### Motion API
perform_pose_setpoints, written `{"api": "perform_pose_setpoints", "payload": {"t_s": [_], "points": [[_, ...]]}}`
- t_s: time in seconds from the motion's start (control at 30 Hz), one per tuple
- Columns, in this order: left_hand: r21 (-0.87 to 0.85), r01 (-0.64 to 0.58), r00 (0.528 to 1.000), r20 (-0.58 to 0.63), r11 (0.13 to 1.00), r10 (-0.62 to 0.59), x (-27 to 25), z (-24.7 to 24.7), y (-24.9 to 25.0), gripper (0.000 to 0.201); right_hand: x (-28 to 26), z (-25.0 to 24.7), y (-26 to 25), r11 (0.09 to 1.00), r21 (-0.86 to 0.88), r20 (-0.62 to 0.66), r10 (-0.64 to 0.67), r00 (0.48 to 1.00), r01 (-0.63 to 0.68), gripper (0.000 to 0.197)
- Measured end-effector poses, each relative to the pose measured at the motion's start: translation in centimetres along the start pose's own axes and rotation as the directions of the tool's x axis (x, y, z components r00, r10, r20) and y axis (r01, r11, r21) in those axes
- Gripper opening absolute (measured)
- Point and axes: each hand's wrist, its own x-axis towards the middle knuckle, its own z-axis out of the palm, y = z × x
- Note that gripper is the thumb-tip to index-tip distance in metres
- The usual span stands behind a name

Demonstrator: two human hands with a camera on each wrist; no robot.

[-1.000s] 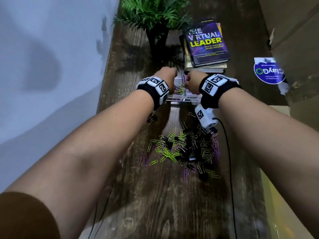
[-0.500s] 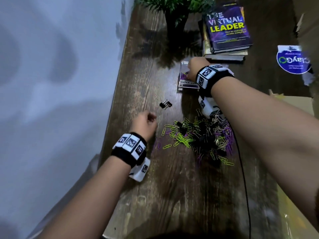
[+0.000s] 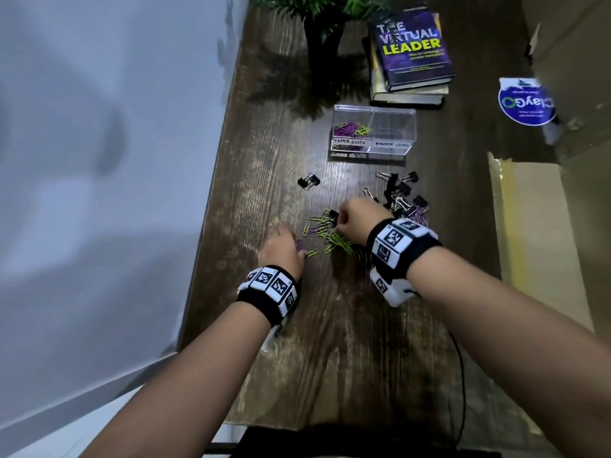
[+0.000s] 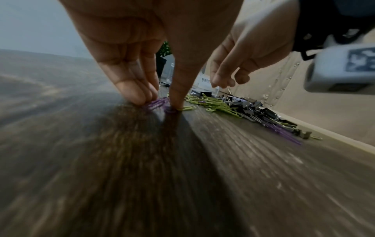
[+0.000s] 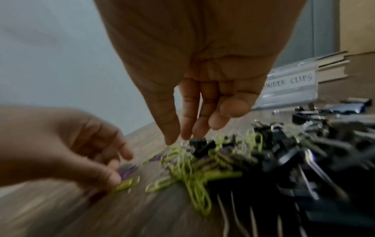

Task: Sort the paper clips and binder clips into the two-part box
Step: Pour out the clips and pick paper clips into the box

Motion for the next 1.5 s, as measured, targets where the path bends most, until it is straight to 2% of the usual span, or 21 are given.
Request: {"api": "perform_pose_setpoints", "payload": {"t_s": [0.07, 0.2, 0.33, 0.4, 0.47, 0.53, 0.57, 0.63, 0.7, 0.73, 0.83, 0.9, 0.97, 1.0, 1.07, 1.13, 1.2, 1.3, 1.4, 1.5], "points": [[-0.04, 0.019, 1.0, -0.016, 0.999, -0.02, -0.2, 0.1, -0.1, 0.029, -0.8, 1.6, 0.1, 1.0, -0.021, 0.003, -0.014, 1.0, 0.014, 0.018], [-0.026, 0.002, 1.0, -0.006, 1.0, -0.002, -0.4, 0.1, -0.1, 0.019, -1.4, 3.4, 0.3, 0.996, -0.08, -0.04, -0.04, 0.998, 0.037, 0.03], [0.15, -0.133, 0.99, 0.062, 0.98, 0.125, -0.6, 0.3, 0.5, 0.029, -1.8, 4.4, 0.5, 0.994, -0.088, -0.101, -0.074, 0.992, 0.065, 0.026], [0.178, -0.166, 0.985, 0.08, 0.97, 0.154, -0.8, 0.3, 0.6, 0.031, -2.1, 4.4, 0.7, 0.997, -0.05, -0.112, -0.055, 0.992, 0.05, 0.024], [0.069, -0.108, 0.994, 0.012, 0.992, 0.107, -0.8, -0.2, 0.6, 0.024, -2.6, 3.9, 1.1, 0.999, 0.053, -0.124, -0.006, 0.992, 0.013, 0.02], [-0.123, -0.027, 0.998, -0.056, 0.992, 0.02, -0.4, -0.7, 0.6, 0.018, -3.1, 3.3, 1.9, 0.972, 0.232, -0.14, 0.063, 0.988, -0.03, 0.016], [-0.241, 0.015, 0.998, -0.054, 0.97, -0.029, -0.2, -0.9, 0.5, 0.015, -3.4, 3.0, 2.5, 0.94, 0.337, -0.139, 0.098, 0.985, -0.046, 0.015], [-0.529, 0.118, 0.992, 0.029, 0.84, -0.121, 0.2, -1.0, 0.6, 0.013, -3.9, 2.7, 3.4, 0.806, 0.589, -0.106, 0.155, 0.982, -0.063, 0.012], [-0.704, 0.208, 0.977, 0.124, 0.679, -0.171, 0.6, -1.2, 0.7, 0.02, -4.3, 2.6, 4.0, 0.553, 0.83, -0.041, 0.192, 0.98, -0.074, 0.014], [-0.727, 0.218, 0.975, 0.14, 0.651, -0.17, 0.9, -1.2, 0.8, 0.022, -4.4, 2.6, 4.4, 0.429, 0.9, -0.016, 0.199, 0.98, -0.072, 0.019], [-0.68, 0.192, 0.981, 0.114, 0.708, -0.157, 1.6, -1.4, 1.3, 0.026, -4.8, 2.8, 4.9, 0.15, 0.986, 0.038, 0.178, 0.983, -0.065, 0.028], [-0.64, 0.185, 0.982, 0.102, 0.745, -0.157, 1.6, -1.5, 1.6, 0.028, -5.2, 3.1, 5.1, -0.015, 0.998, 0.067, 0.172, 0.983, -0.065, 0.023], [-0.472, 0.126, 0.992, 0.072, 0.873, -0.104, 1.0, -1.4, 1.9, 0.026, -5.6, 3.3, 5.0, -0.11, 0.99, 0.103, 0.174, 0.979, -0.084, 0.019], [-0.355, 0.06, 0.998, 0.051, 0.933, -0.045, 0.6, -1.2, 1.9, 0.023, -5.9, 3.4, 4.9, -0.127, 0.987, 0.12, 0.172, 0.978, -0.099, 0.018], [-0.185, -0.12, 0.99, 0.051, 0.975, 0.132, -0.3, -0.7, 1.9, 0.014, -6.3, 3.4, 4.6, -0.128, 0.984, 0.144, 0.164, 0.976, -0.124, 0.024], [-0.025, -0.321, 0.94, 0.115, 0.947, 0.321, -0.7, 0.3, 1.6, 0.021, -6.6, 3.3, 4.4, -0.128, 0.981, 0.166, 0.148, 0.975, -0.148, 0.031], [0.108, -0.42, 0.902, 0.158, 0.901, 0.401, -0.6, 0.9, 1.4, 0.028, -6.7, 3.2, 4.3, -0.124, 0.977, 0.189, 0.121, 0.975, -0.174, 0.03], [0.15, -0.435, 0.898, 0.145, 0.888, 0.415, -0.4, 1.4, 1.4, 0.023, -6.5, 3.2, 4.4, -0.063, 0.98, 0.198, 0.155, 0.968, -0.191, 0.033], [0.186, -0.44, 0.896, 0.158, 0.879, 0.415, -0.2, 1.5, 1.4, 0.018, -6.1, 3.6, 4.2, 0.076, 0.987, 0.12, 0.233, 0.965, -0.141, 0.028], [0.23, -0.43, 0.901, 0.177, 0.873, 0.397, -0.3, 1.5, 1.4, 0.022, -5.6, 4.1, 4.5, 0.175, 0.975, 0.083, 0.298, 0.951, -0.14, 0.027]]}}
